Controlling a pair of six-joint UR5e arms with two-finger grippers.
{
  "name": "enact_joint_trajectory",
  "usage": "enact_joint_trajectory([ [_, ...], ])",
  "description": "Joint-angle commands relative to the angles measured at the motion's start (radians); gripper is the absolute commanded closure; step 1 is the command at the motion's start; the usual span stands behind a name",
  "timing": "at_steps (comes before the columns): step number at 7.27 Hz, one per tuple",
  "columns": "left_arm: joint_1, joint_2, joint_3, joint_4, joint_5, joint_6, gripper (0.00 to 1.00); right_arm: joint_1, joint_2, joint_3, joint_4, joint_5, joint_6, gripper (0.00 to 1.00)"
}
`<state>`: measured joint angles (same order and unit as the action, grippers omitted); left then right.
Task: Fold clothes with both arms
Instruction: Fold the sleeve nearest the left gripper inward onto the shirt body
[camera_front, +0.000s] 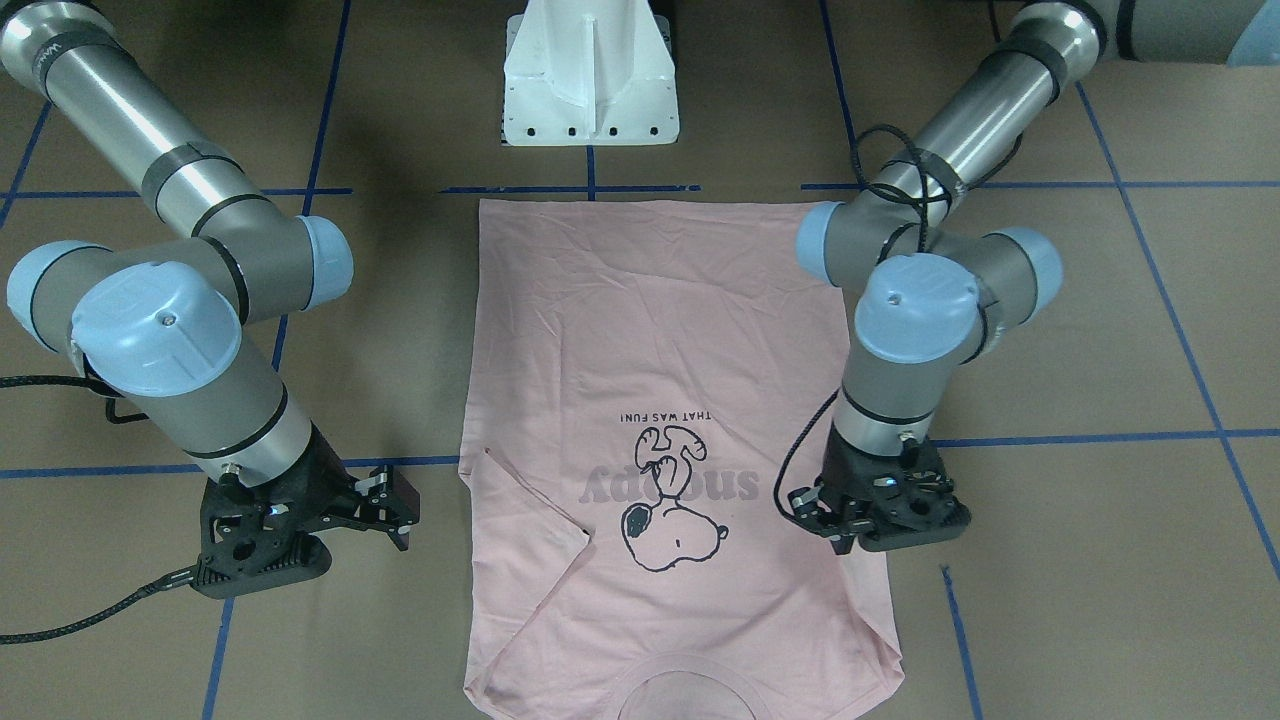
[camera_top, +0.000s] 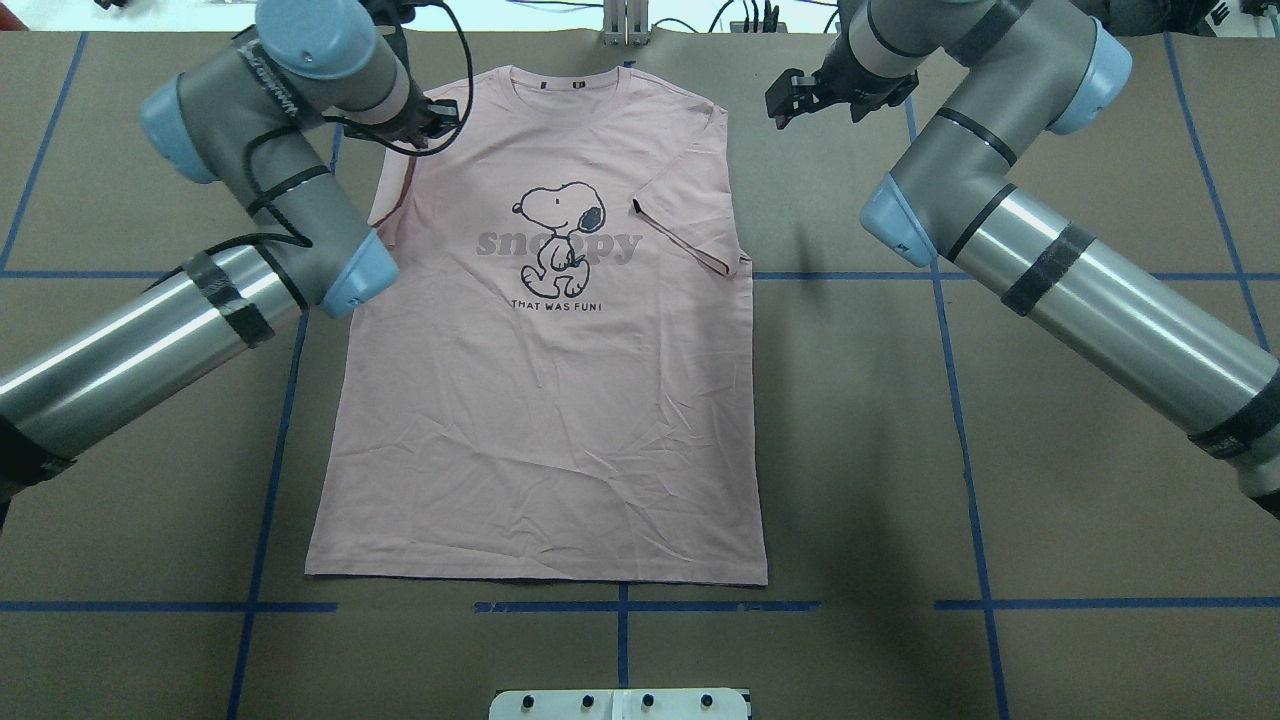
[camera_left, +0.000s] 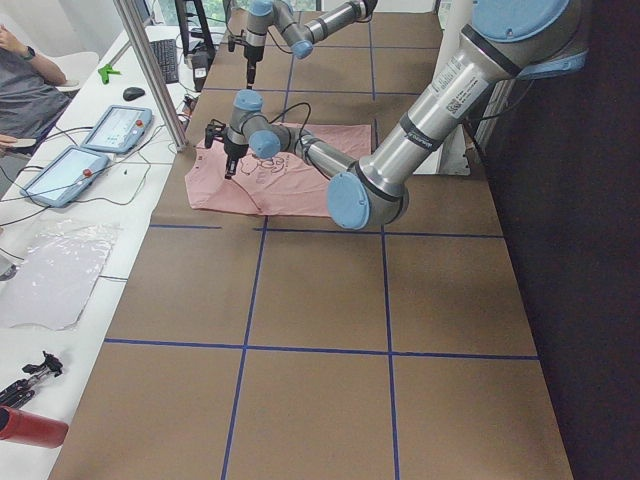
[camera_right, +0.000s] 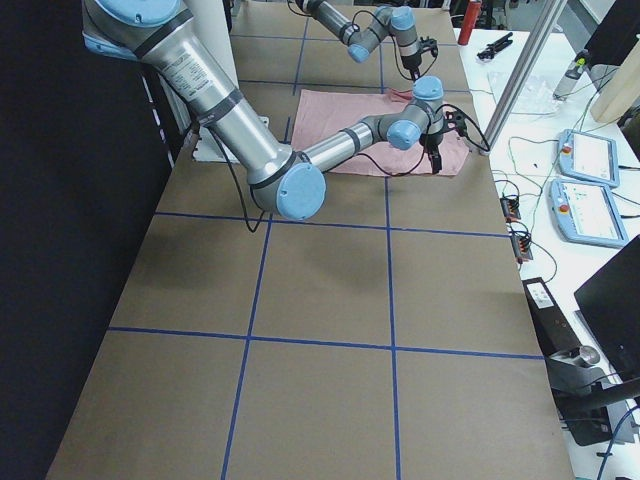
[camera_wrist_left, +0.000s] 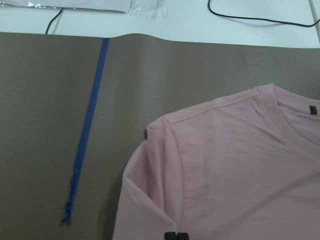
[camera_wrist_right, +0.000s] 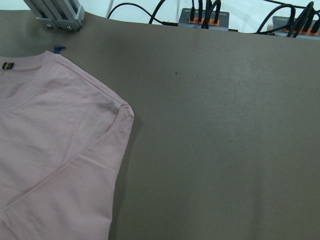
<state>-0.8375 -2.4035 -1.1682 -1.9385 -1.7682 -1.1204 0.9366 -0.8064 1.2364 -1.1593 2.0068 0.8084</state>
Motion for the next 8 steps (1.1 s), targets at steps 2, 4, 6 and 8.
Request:
enact_joint_trajectory([
  [2,0.041,-0.073,0.082,0.021,0.036,-0.033,0.01,-0.001,-0.002,0.002,0.001,0.004,0.002,0.00],
  [4,0.037,0.047,-0.153,0.007,0.023,0.087,0.00,-0.018,-0.014,0.088,-0.023,0.004,0.041,0.00],
  [6,0.040,0.231,-0.408,0.004,-0.052,0.123,0.00,-0.137,-0.059,0.263,-0.049,-0.022,0.283,0.00],
  [8,0.081,0.299,-0.539,0.003,-0.059,0.105,0.00,-0.368,-0.124,0.572,-0.284,-0.209,0.488,0.00],
])
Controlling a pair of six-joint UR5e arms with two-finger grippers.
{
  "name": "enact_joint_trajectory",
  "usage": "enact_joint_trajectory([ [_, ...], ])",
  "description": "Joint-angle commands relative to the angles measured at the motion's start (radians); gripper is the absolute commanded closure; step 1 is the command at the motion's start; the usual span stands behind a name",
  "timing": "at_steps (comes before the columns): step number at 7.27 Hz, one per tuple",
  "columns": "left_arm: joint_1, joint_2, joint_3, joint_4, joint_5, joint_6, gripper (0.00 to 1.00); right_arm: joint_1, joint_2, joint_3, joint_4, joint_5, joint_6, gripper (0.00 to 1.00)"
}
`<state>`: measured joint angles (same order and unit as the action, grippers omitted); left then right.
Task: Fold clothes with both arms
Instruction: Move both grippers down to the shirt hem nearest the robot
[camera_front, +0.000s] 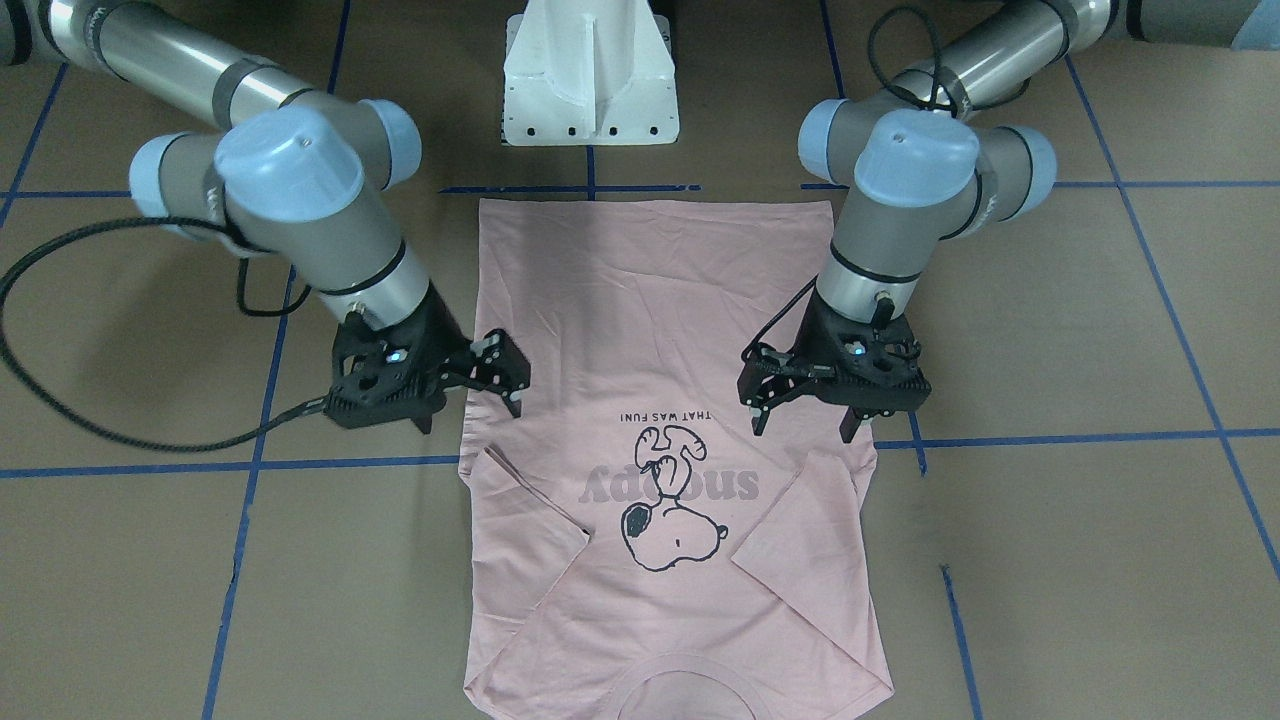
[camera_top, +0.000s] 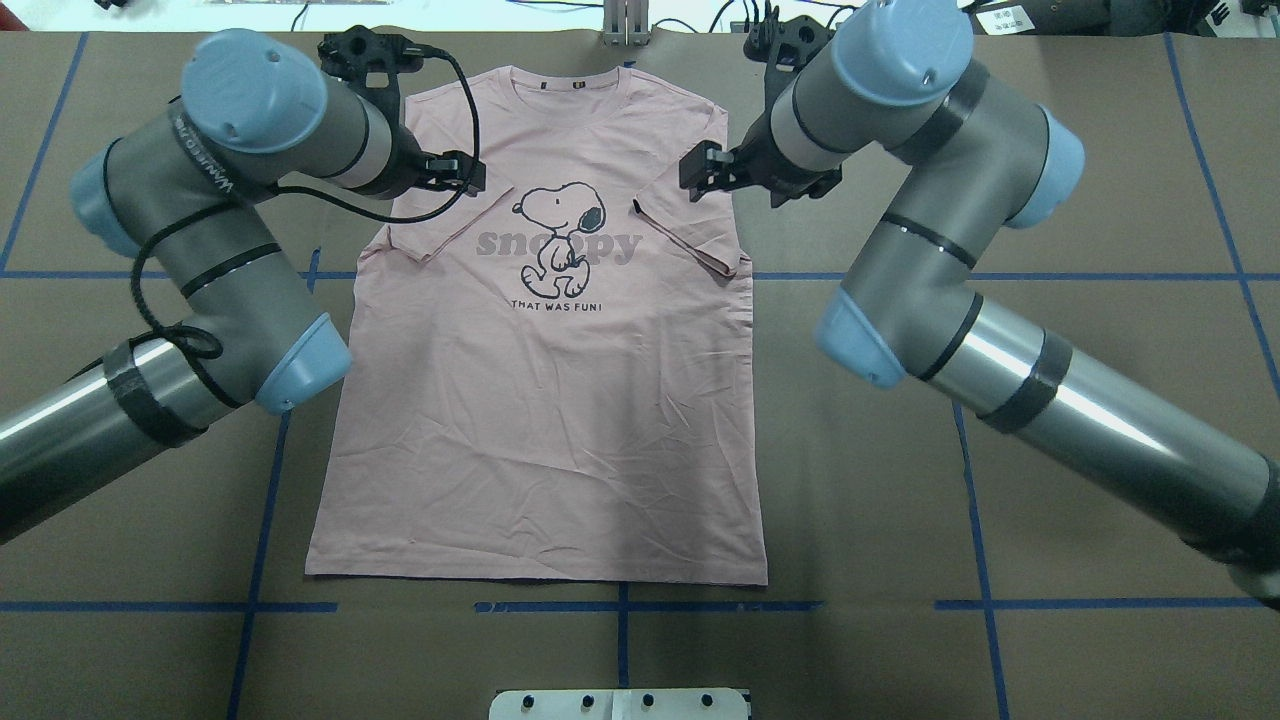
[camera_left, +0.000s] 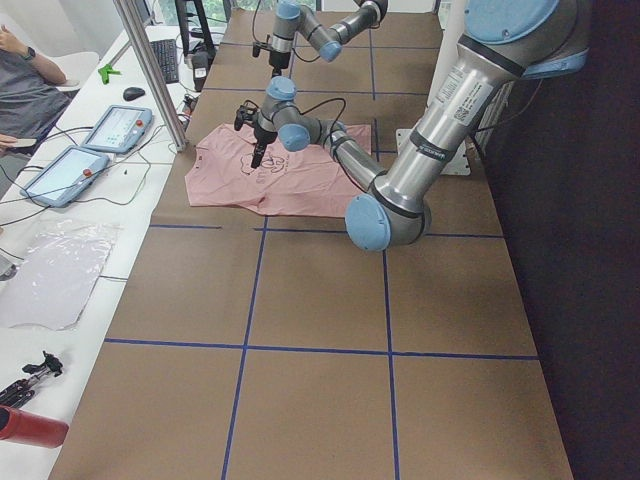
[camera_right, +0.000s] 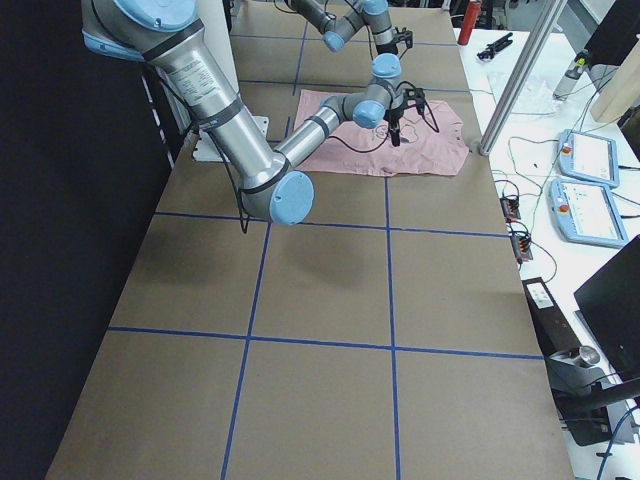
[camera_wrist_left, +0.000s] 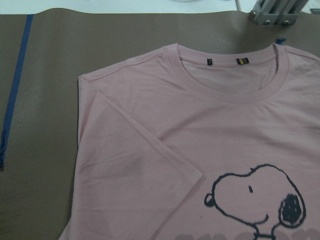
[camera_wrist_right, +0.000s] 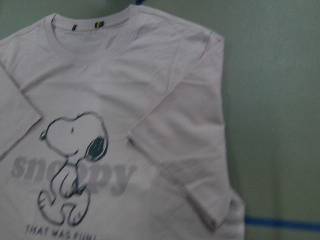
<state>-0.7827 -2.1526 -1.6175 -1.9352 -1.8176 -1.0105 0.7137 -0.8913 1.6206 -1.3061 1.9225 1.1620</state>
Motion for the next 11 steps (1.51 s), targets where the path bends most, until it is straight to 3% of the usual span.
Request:
enact_joint_trajectory([
  [1,0.049,0.136,-0.184,-0.002,-0.031,-0.084,0.00,-0.319,-0.148,0.373,-0.188,-0.310,0.200,0.00],
  [2,0.078,0.233,-0.297,-0.002,-0.035,-0.101,0.00,-0.421,-0.250,0.487,-0.190,-0.377,0.314,0.00],
  [4,0.179,0.408,-0.439,-0.008,-0.025,-0.197,0.00,-0.595,-0.337,0.524,-0.179,-0.572,0.450,0.00],
  [5,0.268,0.481,-0.443,-0.090,0.041,-0.309,0.03,-0.618,-0.362,0.524,-0.148,-0.576,0.506,0.02],
  [6,0.366,0.594,-0.443,-0.205,0.131,-0.398,0.13,-0.620,-0.445,0.521,-0.008,-0.576,0.504,0.03],
  [7,0.431,0.665,-0.441,-0.278,0.170,-0.477,0.27,-0.619,-0.475,0.524,0.046,-0.577,0.502,0.02],
  [8,0.486,0.669,-0.424,-0.278,0.219,-0.528,0.41,-0.617,-0.479,0.524,0.047,-0.577,0.498,0.01],
  [11,0.526,0.677,-0.398,-0.275,0.224,-0.534,0.41,-0.616,-0.479,0.527,0.047,-0.582,0.496,0.01],
])
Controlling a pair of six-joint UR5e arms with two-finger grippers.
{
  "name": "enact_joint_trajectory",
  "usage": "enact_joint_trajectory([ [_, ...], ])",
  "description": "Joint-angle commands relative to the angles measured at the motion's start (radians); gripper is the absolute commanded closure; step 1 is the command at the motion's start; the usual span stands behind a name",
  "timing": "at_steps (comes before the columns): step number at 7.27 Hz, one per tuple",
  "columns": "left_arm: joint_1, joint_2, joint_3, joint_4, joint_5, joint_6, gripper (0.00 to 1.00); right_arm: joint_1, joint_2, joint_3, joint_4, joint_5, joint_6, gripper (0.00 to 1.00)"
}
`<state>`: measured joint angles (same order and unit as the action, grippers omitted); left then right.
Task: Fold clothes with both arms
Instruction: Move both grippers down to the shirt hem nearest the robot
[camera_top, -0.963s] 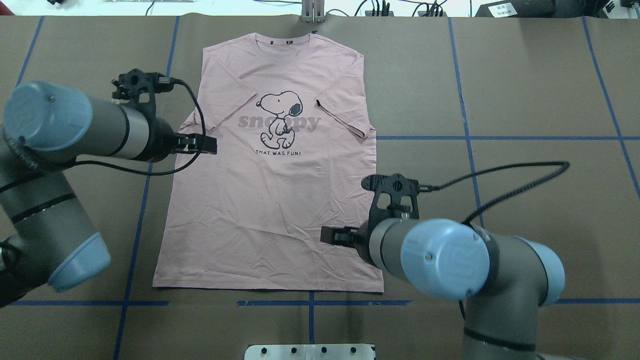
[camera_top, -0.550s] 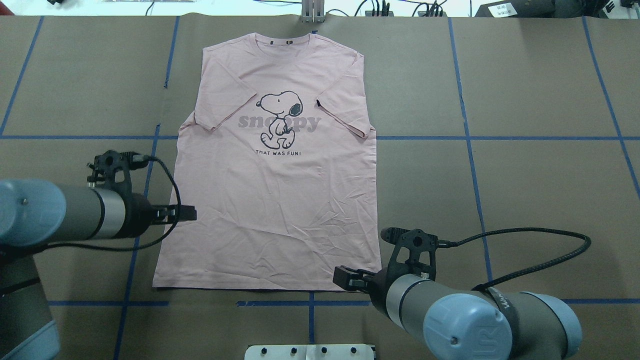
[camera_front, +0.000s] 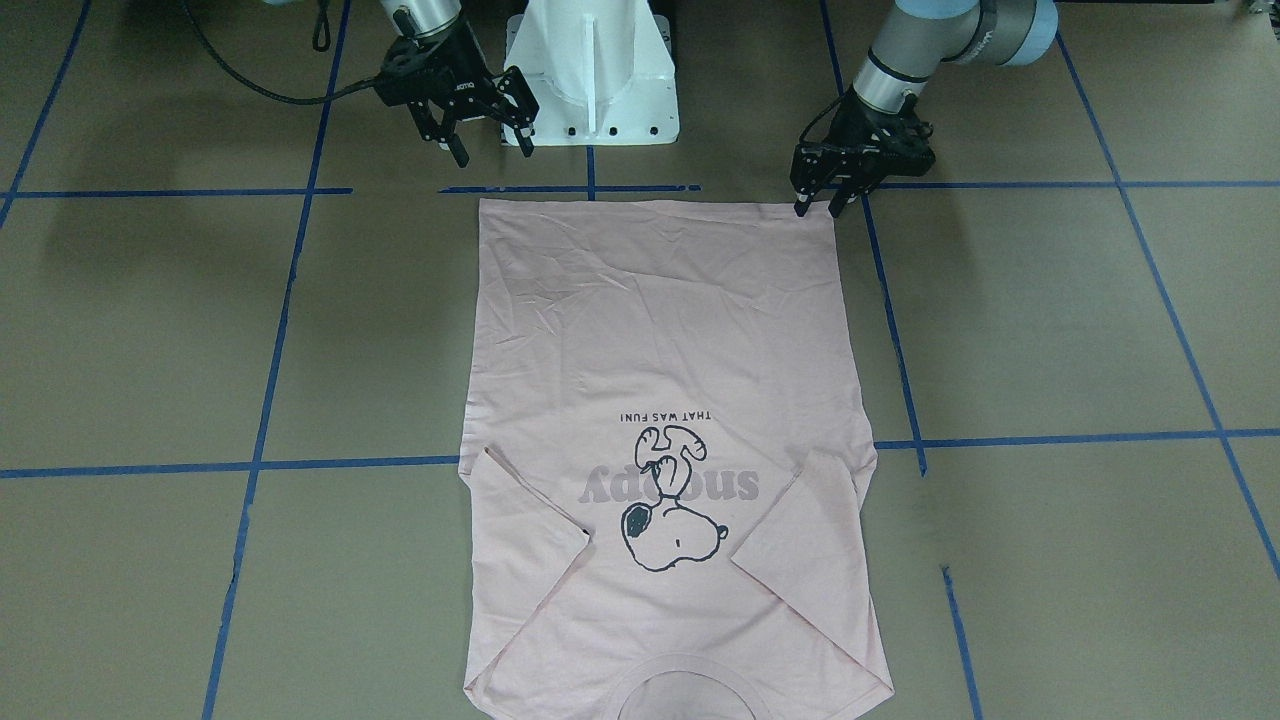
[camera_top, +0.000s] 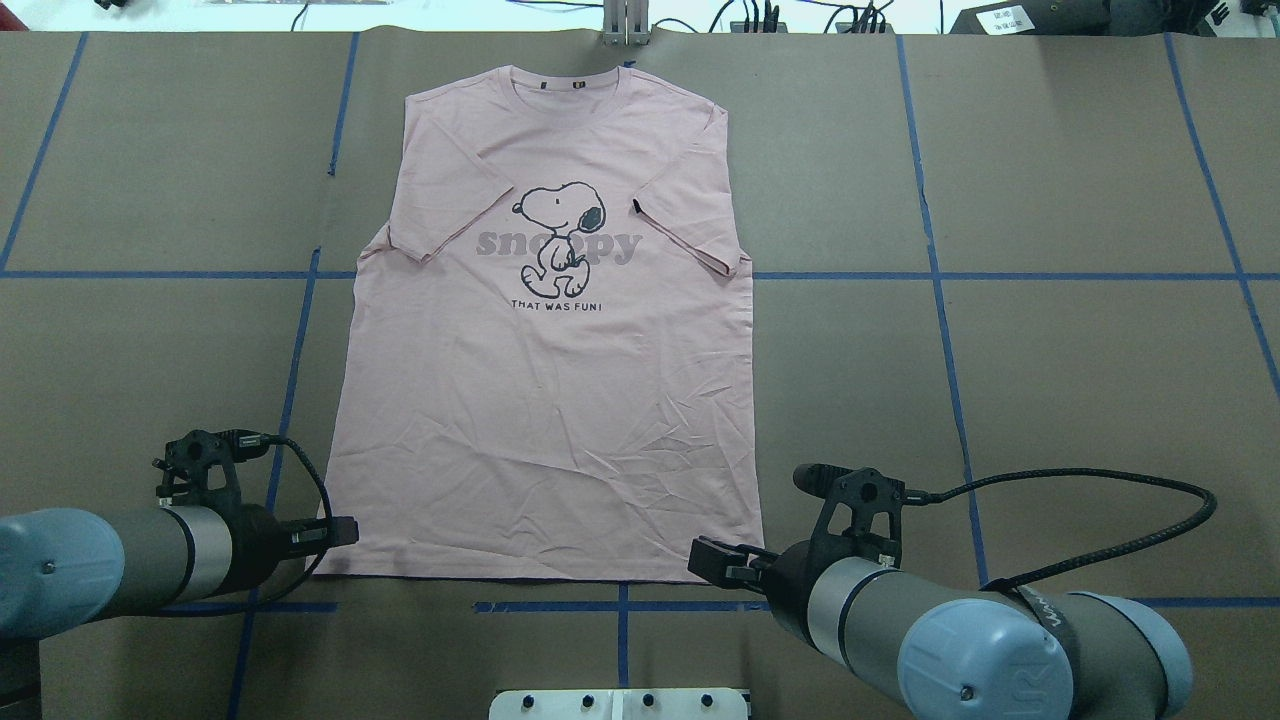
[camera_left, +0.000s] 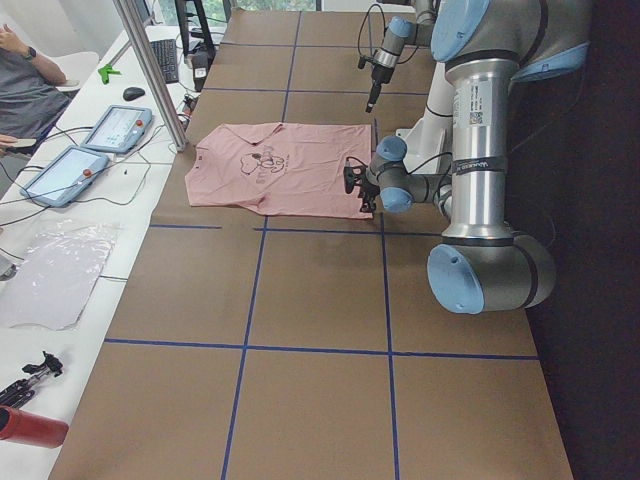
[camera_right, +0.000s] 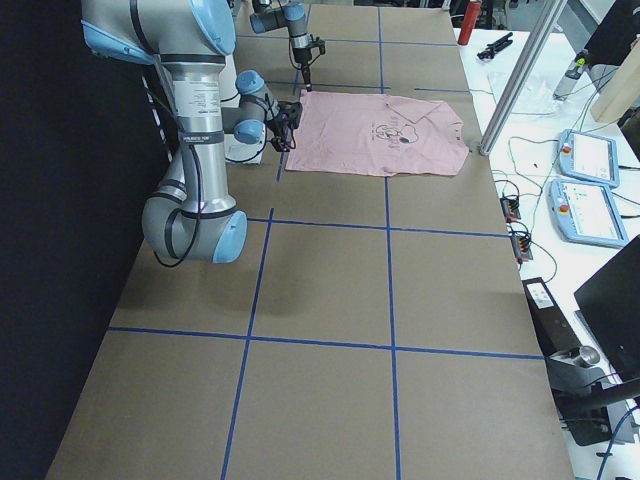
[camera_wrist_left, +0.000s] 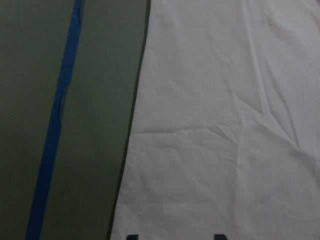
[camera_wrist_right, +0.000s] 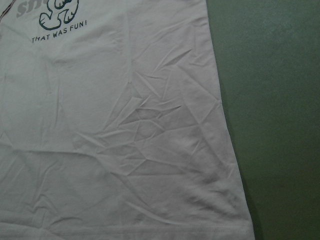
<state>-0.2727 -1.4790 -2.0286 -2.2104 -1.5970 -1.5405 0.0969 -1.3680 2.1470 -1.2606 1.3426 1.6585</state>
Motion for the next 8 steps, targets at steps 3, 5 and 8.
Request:
enact_joint_trajectory([
  [3,0.024,0.005,0.030,0.001,0.005,-0.003,0.41,0.001,-0.005,0.001,0.001,-0.016,0.000,0.01],
  [5,0.035,0.025,0.030,0.001,0.005,-0.003,0.41,0.001,-0.006,0.001,0.001,-0.020,0.000,0.00],
  [8,0.040,0.029,0.028,0.001,0.005,-0.003,0.91,0.001,-0.008,0.001,0.001,-0.020,0.000,0.00],
])
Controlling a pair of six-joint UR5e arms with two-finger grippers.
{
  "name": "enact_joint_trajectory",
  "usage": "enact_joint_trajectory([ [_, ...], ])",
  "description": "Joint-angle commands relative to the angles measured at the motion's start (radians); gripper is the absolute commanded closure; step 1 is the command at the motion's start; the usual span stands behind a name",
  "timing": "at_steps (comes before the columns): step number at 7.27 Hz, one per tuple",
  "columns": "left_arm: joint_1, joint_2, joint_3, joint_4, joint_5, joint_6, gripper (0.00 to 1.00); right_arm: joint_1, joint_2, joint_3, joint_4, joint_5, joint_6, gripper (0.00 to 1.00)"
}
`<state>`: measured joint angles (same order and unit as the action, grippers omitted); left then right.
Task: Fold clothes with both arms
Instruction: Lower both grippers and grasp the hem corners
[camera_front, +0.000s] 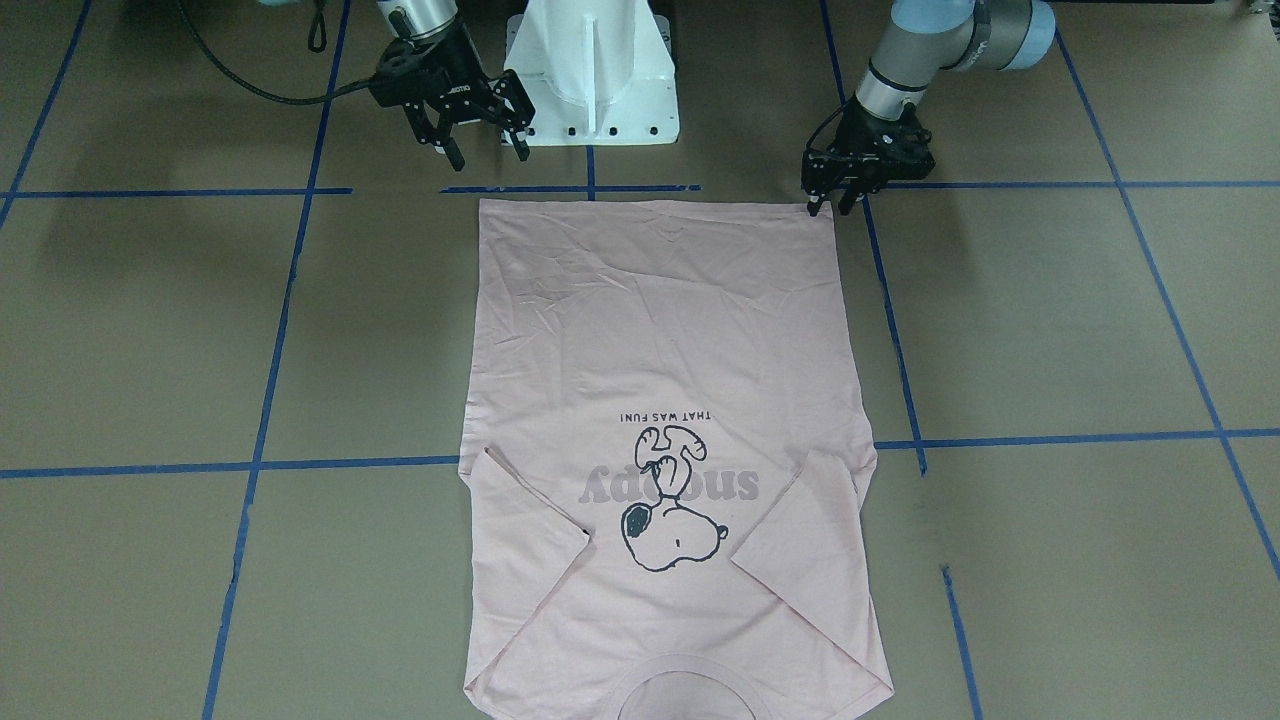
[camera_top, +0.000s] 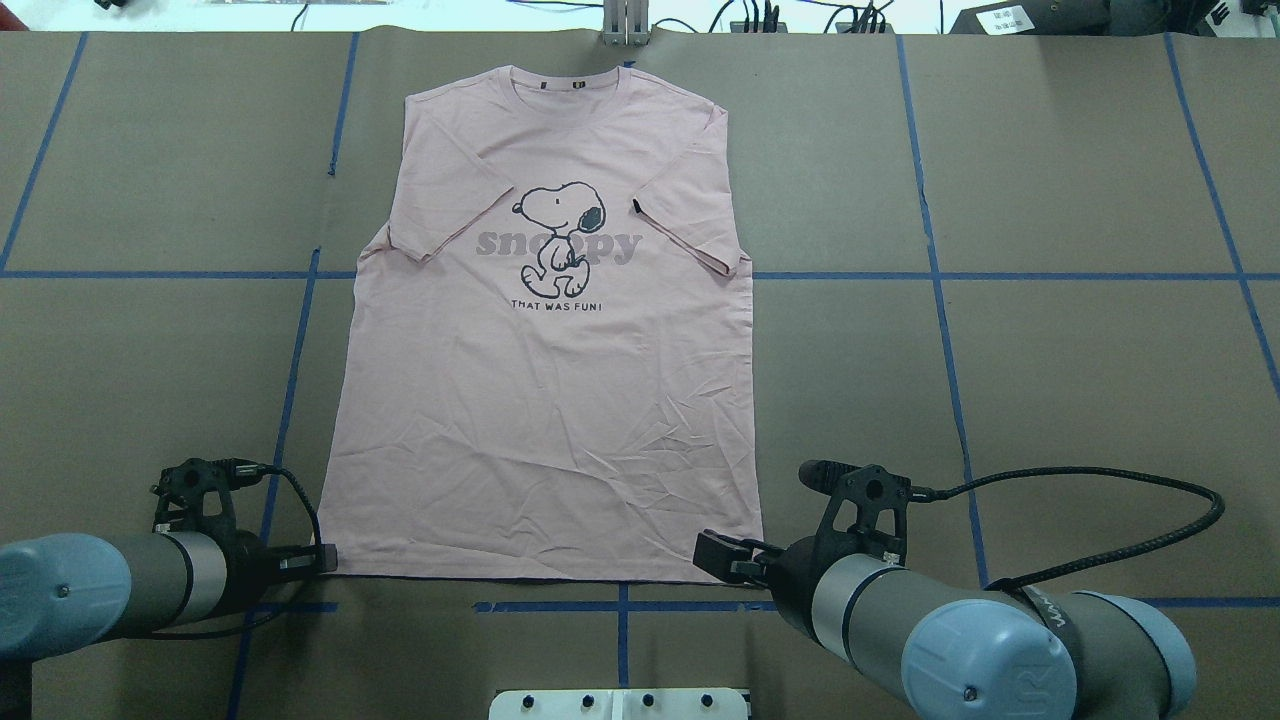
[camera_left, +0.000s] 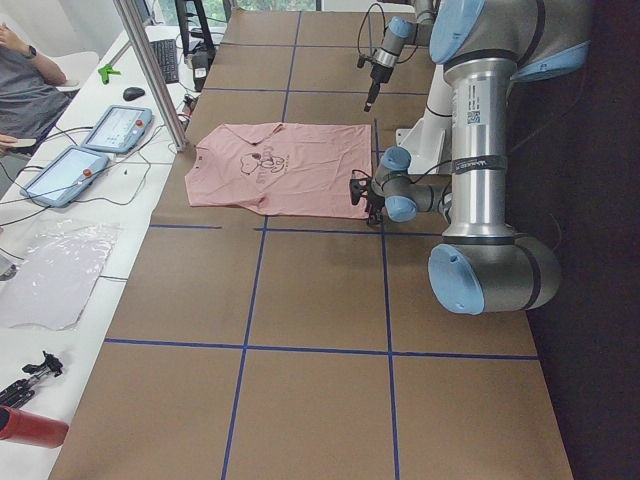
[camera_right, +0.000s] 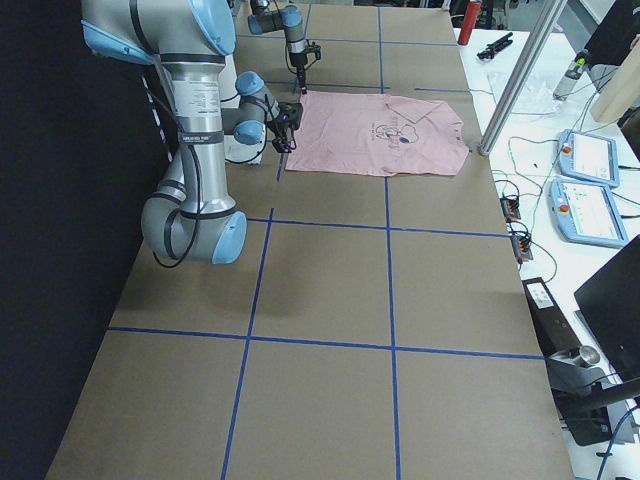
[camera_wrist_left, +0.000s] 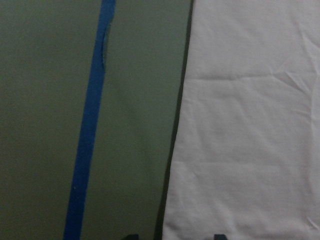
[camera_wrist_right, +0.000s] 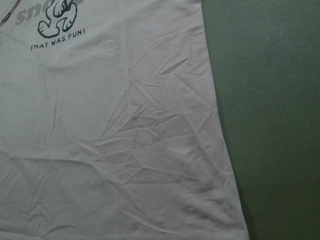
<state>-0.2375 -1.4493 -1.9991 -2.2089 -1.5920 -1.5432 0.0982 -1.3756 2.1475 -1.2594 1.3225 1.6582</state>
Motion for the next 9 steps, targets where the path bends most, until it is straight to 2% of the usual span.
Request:
enact_joint_trajectory([
  [1,0.009,-0.003,-0.007,-0.002,0.000,0.000,0.99,0.000,0.000,0.000,0.000,0.000,-0.002,0.00],
  [5,0.015,-0.008,-0.012,-0.002,0.000,0.002,1.00,0.000,0.000,-0.003,0.000,0.000,-0.002,0.00],
  [6,0.014,-0.008,-0.020,-0.002,0.000,0.005,1.00,-0.003,0.001,-0.009,-0.003,-0.002,0.000,0.03],
  [7,0.012,-0.008,-0.042,0.000,-0.003,0.008,1.00,-0.008,0.009,-0.030,-0.027,-0.008,0.011,0.16],
  [8,0.013,-0.011,-0.047,0.000,-0.003,0.008,1.00,-0.020,0.033,-0.043,-0.169,-0.008,0.076,0.36],
  [9,0.014,-0.013,-0.047,0.000,-0.003,0.008,1.00,-0.037,0.058,-0.051,-0.237,-0.008,0.110,0.36],
])
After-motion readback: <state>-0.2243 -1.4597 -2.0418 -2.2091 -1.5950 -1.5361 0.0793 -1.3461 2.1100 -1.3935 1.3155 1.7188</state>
